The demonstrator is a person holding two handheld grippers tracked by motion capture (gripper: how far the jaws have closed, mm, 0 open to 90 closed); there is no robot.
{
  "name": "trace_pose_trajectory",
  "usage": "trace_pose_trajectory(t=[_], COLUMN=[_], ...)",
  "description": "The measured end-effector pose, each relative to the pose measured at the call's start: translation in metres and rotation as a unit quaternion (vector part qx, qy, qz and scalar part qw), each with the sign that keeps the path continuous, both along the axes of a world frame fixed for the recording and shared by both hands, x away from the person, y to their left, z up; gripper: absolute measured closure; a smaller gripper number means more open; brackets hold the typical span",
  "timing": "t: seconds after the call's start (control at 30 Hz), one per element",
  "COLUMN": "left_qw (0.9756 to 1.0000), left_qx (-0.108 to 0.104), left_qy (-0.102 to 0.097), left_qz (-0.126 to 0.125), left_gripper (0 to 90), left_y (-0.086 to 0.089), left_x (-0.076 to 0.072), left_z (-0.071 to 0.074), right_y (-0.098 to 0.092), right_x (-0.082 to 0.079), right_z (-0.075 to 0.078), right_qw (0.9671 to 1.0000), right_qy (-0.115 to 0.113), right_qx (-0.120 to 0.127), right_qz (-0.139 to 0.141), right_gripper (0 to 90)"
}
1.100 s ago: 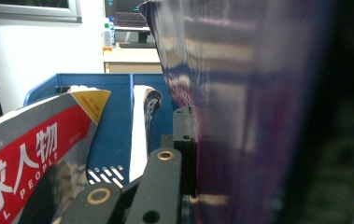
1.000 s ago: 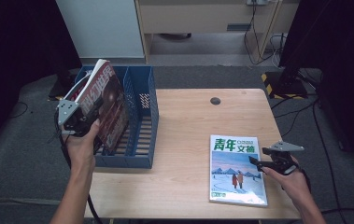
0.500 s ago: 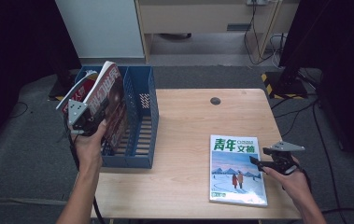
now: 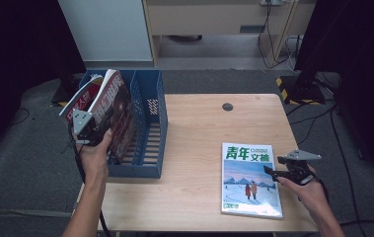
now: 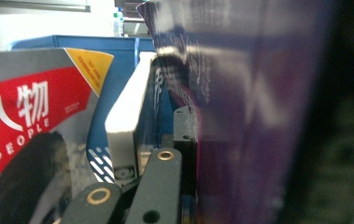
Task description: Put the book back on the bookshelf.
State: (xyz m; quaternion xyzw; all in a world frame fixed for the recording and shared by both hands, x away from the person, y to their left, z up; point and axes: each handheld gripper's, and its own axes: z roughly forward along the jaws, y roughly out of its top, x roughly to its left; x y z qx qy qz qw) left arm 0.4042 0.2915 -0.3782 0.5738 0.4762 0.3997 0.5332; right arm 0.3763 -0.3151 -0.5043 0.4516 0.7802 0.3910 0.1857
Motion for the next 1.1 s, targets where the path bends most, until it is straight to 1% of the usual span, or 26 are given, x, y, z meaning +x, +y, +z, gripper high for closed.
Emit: trace_pose_trajectory(t=[0.13,0.33,0.37,0.57,0.63,0.73,0.77,0.87,0.93,1.03,1.1], left_qw=[1.0000,1.0000,1.0000,1.0000,0.9999,0.9996,0.9996,0.9999,0.9999,0.9999,0.9999], left_qx=[0.000,-0.002,0.002,0.001,0.005,0.025,0.024,0.002,0.000,0.006,0.003], left_qy=[0.002,0.004,0.004,0.003,0.002,0.000,0.000,0.000,0.003,0.006,0.008], left_qz=[-0.001,-0.002,-0.002,0.009,0.013,0.013,0.013,0.014,0.013,0.013,0.014], left_gripper=[84.1,84.1,84.1,84.1,84.1,84.1,84.1,84.1,84.1,84.1,84.1], left_y=[-0.004,-0.009,-0.009,-0.009,-0.008,-0.011,-0.012,-0.012,-0.013,-0.015,-0.016], left_x=[0.001,0.003,0.003,0.005,0.005,0.005,0.005,0.005,0.006,0.006,0.006], left_z=[-0.005,-0.011,-0.012,-0.015,-0.014,-0.013,-0.013,-0.016,-0.018,-0.022,-0.025], right_y=[0.000,0.000,0.000,0.000,-0.001,-0.001,-0.001,0.000,0.000,-0.001,-0.001], right_x=[0.000,0.000,0.000,0.000,0.000,0.000,0.000,0.000,0.000,0.000,0.000], right_z=[-0.001,0.000,0.000,-0.001,-0.001,-0.001,-0.001,-0.001,-0.001,-0.001,-0.001], right_qw=[1.0000,1.0000,1.0000,1.0000,1.0000,1.0000,1.0000,1.0000,1.0000,1.0000,1.0000], right_qy=[-0.002,0.001,0.002,0.002,0.000,0.000,-0.001,0.000,0.000,0.002,0.003], right_qx=[-0.003,0.001,0.000,0.001,-0.001,-0.001,-0.002,-0.002,0.000,0.000,0.001], right_qz=[0.002,-0.001,0.000,-0.001,0.002,0.002,0.002,0.002,0.002,0.002,0.001], right_gripper=[26.1,26.4,26.4,26.5,26.5,26.6,26.6,26.7,26.8,26.9,27.0])
